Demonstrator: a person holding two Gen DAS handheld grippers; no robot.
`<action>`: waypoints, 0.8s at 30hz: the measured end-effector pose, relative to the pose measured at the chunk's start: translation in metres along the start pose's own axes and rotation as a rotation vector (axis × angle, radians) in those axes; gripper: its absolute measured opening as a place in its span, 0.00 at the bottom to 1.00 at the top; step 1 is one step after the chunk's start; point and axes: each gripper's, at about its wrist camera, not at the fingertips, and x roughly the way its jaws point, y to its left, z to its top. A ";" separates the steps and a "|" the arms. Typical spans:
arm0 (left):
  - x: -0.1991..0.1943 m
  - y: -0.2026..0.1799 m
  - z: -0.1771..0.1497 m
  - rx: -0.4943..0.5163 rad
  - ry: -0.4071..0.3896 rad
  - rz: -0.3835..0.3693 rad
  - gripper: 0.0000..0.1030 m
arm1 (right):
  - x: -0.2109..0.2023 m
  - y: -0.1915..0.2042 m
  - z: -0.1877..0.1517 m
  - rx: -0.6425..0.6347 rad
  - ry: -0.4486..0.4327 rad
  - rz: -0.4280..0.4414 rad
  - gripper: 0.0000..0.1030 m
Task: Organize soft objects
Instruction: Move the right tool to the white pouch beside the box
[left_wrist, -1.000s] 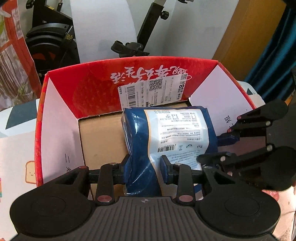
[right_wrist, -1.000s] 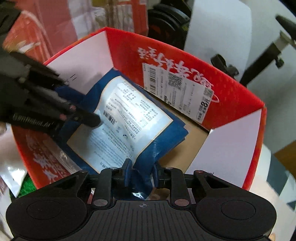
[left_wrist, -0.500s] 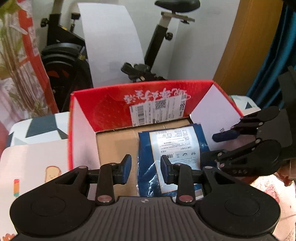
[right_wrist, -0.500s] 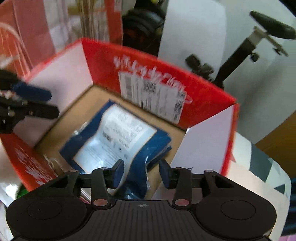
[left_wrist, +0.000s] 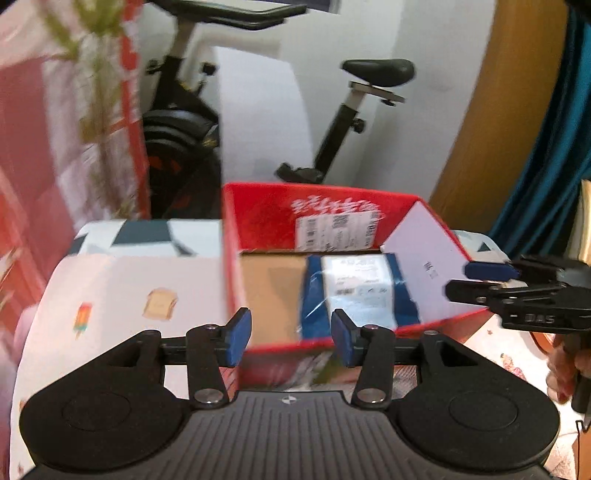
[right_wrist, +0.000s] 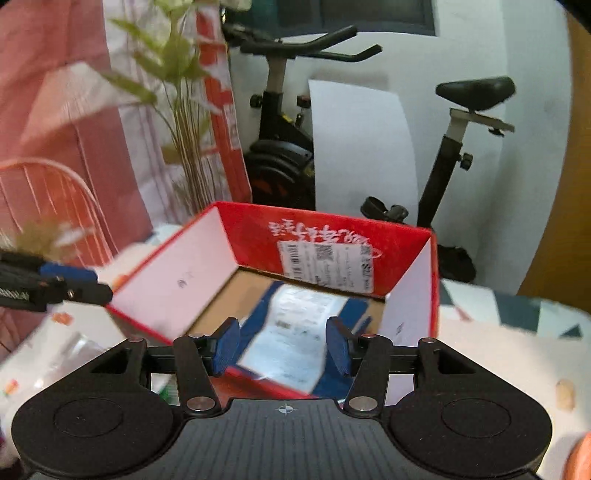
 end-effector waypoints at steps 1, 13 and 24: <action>-0.003 0.004 -0.004 -0.015 -0.002 0.009 0.49 | -0.005 0.001 -0.005 0.023 -0.012 0.012 0.47; -0.015 0.059 -0.069 -0.254 0.056 0.089 0.44 | -0.004 0.044 -0.043 0.055 0.022 0.116 0.47; -0.003 0.068 -0.098 -0.314 0.099 0.034 0.44 | 0.037 0.093 -0.067 0.025 0.149 0.250 0.47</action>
